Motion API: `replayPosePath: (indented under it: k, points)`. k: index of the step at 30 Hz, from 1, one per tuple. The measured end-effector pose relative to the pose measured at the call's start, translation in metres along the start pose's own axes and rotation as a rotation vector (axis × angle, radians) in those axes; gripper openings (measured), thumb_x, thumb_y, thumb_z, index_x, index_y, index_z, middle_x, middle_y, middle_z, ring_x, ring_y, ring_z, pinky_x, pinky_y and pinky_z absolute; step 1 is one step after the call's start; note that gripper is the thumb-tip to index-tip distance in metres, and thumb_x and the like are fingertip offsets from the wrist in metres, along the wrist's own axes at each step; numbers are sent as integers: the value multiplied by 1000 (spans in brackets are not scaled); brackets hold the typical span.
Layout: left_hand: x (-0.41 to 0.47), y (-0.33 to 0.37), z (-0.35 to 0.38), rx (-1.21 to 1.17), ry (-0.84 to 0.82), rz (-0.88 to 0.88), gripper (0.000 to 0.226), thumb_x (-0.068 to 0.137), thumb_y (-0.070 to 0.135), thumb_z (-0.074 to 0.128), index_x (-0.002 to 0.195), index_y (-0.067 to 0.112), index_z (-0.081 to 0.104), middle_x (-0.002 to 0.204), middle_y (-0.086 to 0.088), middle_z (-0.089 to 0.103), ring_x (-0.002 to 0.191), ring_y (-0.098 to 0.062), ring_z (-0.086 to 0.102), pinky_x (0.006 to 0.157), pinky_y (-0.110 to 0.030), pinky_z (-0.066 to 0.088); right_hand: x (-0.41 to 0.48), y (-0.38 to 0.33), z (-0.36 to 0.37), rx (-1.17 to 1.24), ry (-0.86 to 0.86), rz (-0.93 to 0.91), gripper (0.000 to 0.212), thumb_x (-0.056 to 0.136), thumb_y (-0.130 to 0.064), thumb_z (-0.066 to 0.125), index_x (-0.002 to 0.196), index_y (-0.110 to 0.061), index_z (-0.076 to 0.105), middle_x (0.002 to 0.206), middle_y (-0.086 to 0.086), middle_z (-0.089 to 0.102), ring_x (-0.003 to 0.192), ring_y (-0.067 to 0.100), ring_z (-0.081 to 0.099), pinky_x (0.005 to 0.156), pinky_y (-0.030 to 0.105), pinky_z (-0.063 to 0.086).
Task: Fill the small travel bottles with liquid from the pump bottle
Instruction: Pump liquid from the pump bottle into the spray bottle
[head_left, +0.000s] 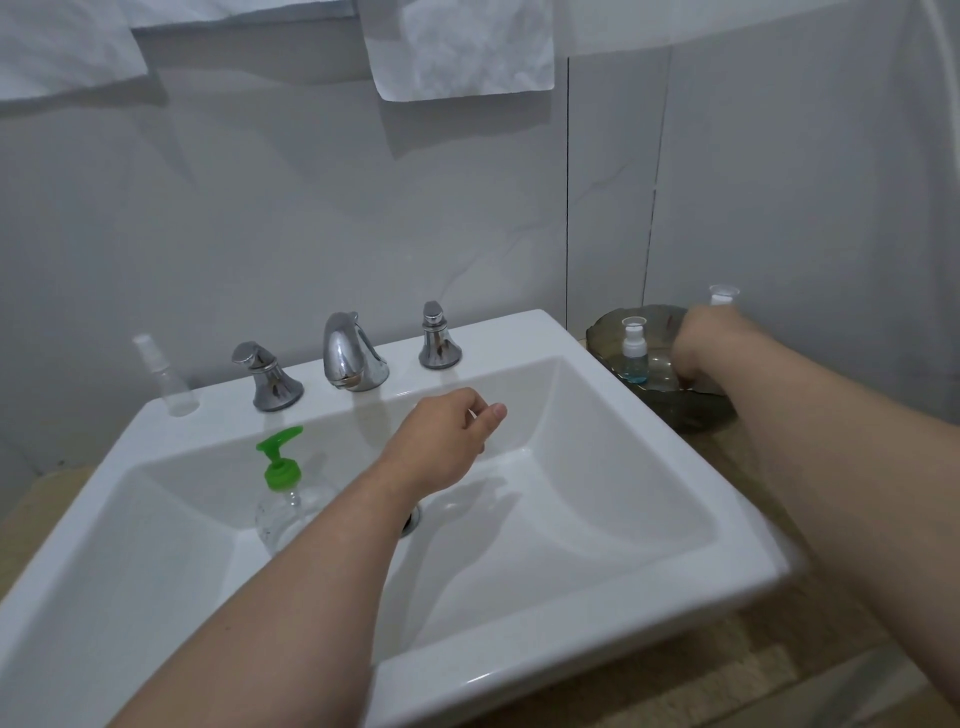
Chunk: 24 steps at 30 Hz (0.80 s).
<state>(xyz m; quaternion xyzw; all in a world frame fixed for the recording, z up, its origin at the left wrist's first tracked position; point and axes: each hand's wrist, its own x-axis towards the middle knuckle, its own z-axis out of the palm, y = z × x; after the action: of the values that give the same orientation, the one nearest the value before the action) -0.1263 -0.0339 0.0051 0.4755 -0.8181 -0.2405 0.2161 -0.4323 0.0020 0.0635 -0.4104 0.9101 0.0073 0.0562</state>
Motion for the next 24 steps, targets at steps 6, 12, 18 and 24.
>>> replayPosePath:
  k: [6, 12, 18, 24]
  points:
    - [1, 1, -2, 55, 27, -22, 37, 104, 57, 47, 87, 26, 60, 83, 6, 73, 79, -13, 65, 75, -35, 53, -42, -23, -29, 244, 340, -78, 8, 85, -13, 65, 88, -9, 59, 93, 10, 61, 90, 34, 59, 74, 34, 47]
    - [4, -7, -8, 132, 31, -154, 52, 110, 41, 39, 91, 4, 70, 88, -12, 72, 91, -31, 66, 84, -39, 52, -97, -96, -23, 1110, 215, -190, 34, 91, -27, 52, 60, -17, 41, 61, 4, 44, 61, 28, 39, 51, 31, 26]
    - [-1, 0, -12, 117, -112, -256, 45, 107, 30, 44, 96, -4, 72, 96, -21, 73, 81, -38, 69, 73, -36, 55, -136, -132, -12, 1666, 229, 14, 35, 89, -20, 54, 57, -16, 39, 55, -2, 38, 55, 21, 31, 53, 32, 26]
    - [-6, 7, -28, 110, -210, -363, 32, 94, 22, 47, 82, 0, 68, 81, -17, 71, 58, -30, 56, 59, -30, 48, -145, -146, 18, 1595, 467, 38, 39, 85, -15, 50, 52, -17, 29, 50, -1, 26, 54, 20, 22, 54, 35, 19]
